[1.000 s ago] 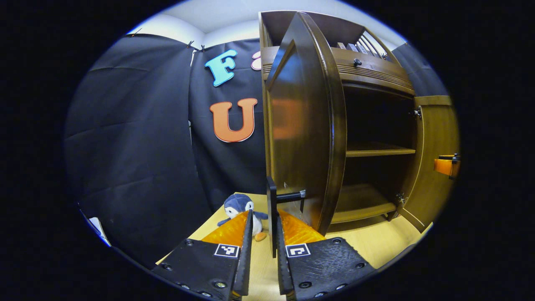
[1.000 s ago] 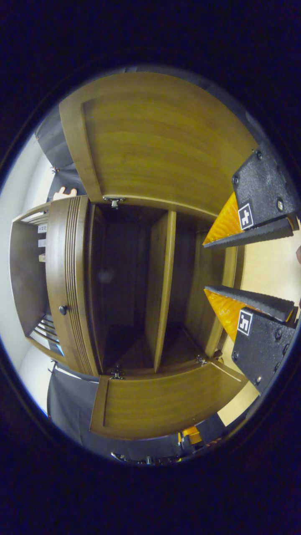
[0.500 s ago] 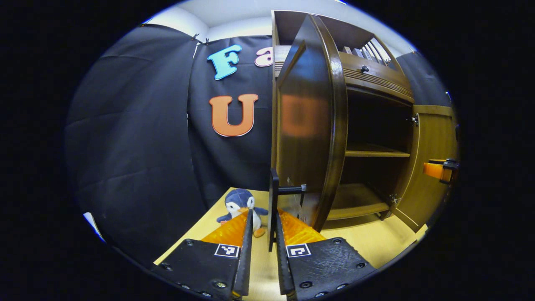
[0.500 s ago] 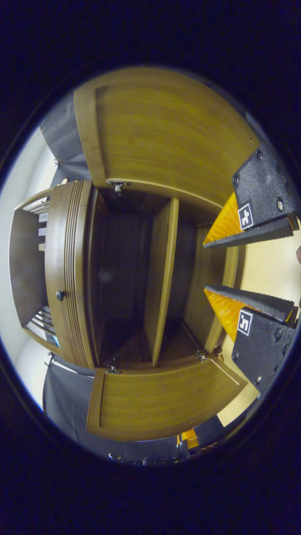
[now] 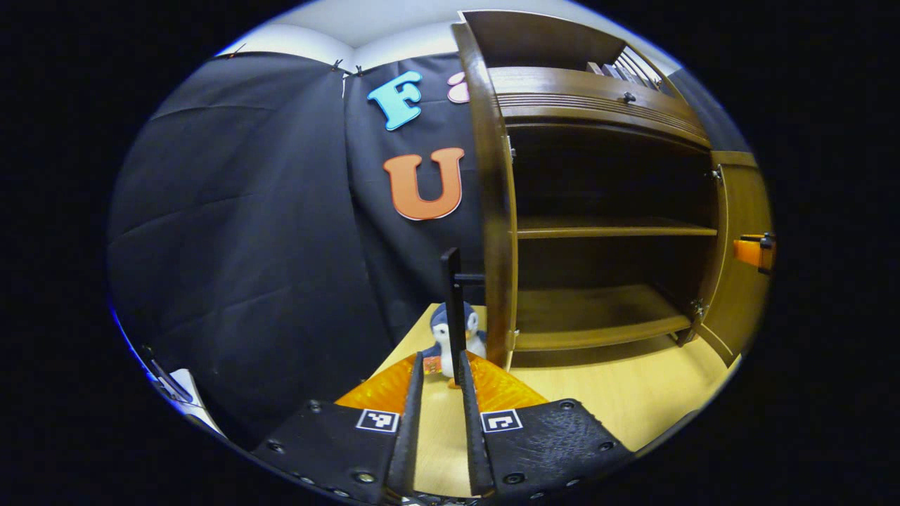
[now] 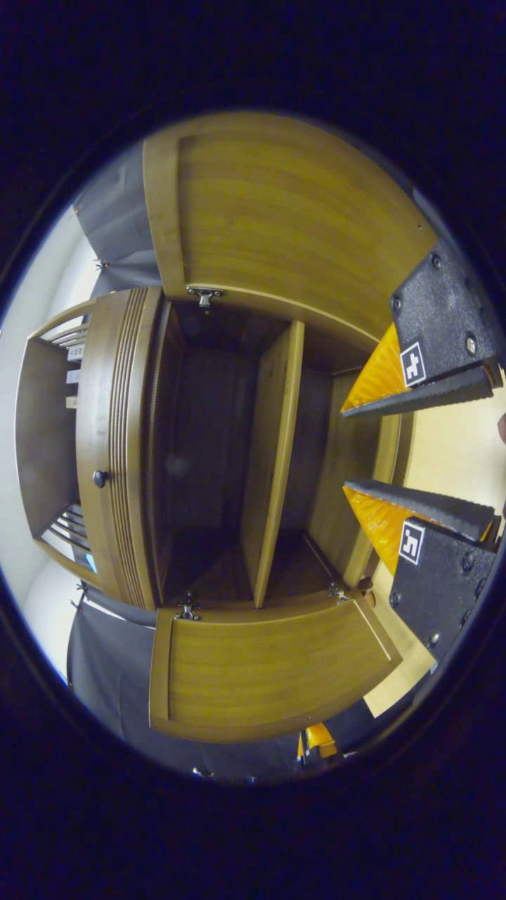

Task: Open the right door of the double-door shoe cabinet with the right hand, and open the left door with the left hand.

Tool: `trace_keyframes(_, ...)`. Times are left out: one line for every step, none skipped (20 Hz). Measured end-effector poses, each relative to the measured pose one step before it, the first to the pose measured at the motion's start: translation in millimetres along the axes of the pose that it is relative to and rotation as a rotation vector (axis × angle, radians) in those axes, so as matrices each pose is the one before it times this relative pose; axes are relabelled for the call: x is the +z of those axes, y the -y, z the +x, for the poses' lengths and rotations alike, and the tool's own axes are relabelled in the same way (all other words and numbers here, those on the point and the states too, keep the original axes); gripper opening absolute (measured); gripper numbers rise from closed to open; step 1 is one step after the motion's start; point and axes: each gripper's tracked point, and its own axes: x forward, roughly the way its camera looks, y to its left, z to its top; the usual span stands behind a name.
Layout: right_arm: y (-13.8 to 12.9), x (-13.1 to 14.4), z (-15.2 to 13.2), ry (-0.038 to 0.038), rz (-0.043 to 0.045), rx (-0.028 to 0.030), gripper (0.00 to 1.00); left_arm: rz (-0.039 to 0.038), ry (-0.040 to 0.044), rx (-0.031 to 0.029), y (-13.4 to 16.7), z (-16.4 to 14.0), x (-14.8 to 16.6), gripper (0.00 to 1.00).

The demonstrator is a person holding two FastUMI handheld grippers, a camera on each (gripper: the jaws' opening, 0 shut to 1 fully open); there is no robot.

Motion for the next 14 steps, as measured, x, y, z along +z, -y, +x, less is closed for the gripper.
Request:
trace_keyframes(0.32, 1.65, -1.67, 0.00025, -0.00024, -0.00273, 0.6, -0.01155, 0.00243, -0.00827, 0.89, -5.04, 0.82, 0.43)
trace_keyframes(1.26, 0.83, -1.01, 0.00057, -0.00031, -0.00376, 0.6, -0.00998, 0.01177, -0.005, 2.96, -5.5, 3.81, 0.45)
trace_keyframes(-0.21, 0.94, -0.76, 0.00003, -0.00045, -0.00349, 0.56, -0.00338, 0.02396, -0.00029, 4.54, -4.07, 6.44, 0.49)
trace_keyframes(0.85, 1.83, -0.26, 0.00295, 0.0, -0.00687, 0.6, 0.00796, 0.03594, 0.00248, 4.9, -3.31, 10.52, 0.53)
trace_keyframes(1.14, 4.19, -2.85, 0.00588, 0.00129, -0.00512, 0.58, 0.00823, 0.03258, -0.00708, 6.37, -3.62, 10.8, 0.6)
trace_keyframes(0.9, 2.92, -2.99, 0.00587, 0.0007, -0.00446, 0.58, 0.00679, 0.02163, -0.01221, 8.92, -0.2, 8.81, 0.72)
trace_keyframes(1.96, 4.04, -3.14, 0.0073, -0.00008, -0.00627, 0.59, 0.00097, 0.02062, -0.01924, 10.89, 0.32, 8.14, 0.71)
trace_keyframes(3.14, 4.08, -1.66, 0.00883, 0.00044, -0.0093, 0.6, -0.00771, 0.01786, -0.0282, 13.38, 1.07, 8.75, 0.73)
trace_keyframes(1.03, 5.44, -1.83, 0.01121, 0.0013, -0.00169, 0.68, -0.01306, 0.01636, -0.03065, 14.79, 1.33, 9.31, 0.76)
trace_keyframes(0.94, 4.66, -3.11, 0.01006, 0.00162, -0.00363, 0.7, -0.01573, 0.01813, -0.0317, 12.46, 2.38, 8.5, 0.7)
trace_keyframes(1.0, 4.12, -3.94, 0.00843, 0.00099, -0.00525, 0.71, -0.01396, 0.01576, -0.02668, 13.81, 2.74, 7.84, 0.76)
trace_keyframes(0.88, 2.85, -2.78, 0.0074, 0.00397, -0.0036, 0.73, -0.01106, 0.01549, -0.02569, 13.7, 2.74, 7.17, 0.86)
trace_keyframes(0.48, 2.7, -4.02, 0.00428, 0.00298, -0.00217, 0.76, -0.01001, 0.01756, -0.02288, 11.58, 1.19, 6.38, 0.9)
trace_keyframes(0.18, 1.55, -3.29, 0.00312, 0.00412, 0.0026, 0.79, -0.0077, 0.01335, -0.02762, 11.95, 3.21, 5.82, 0.95)
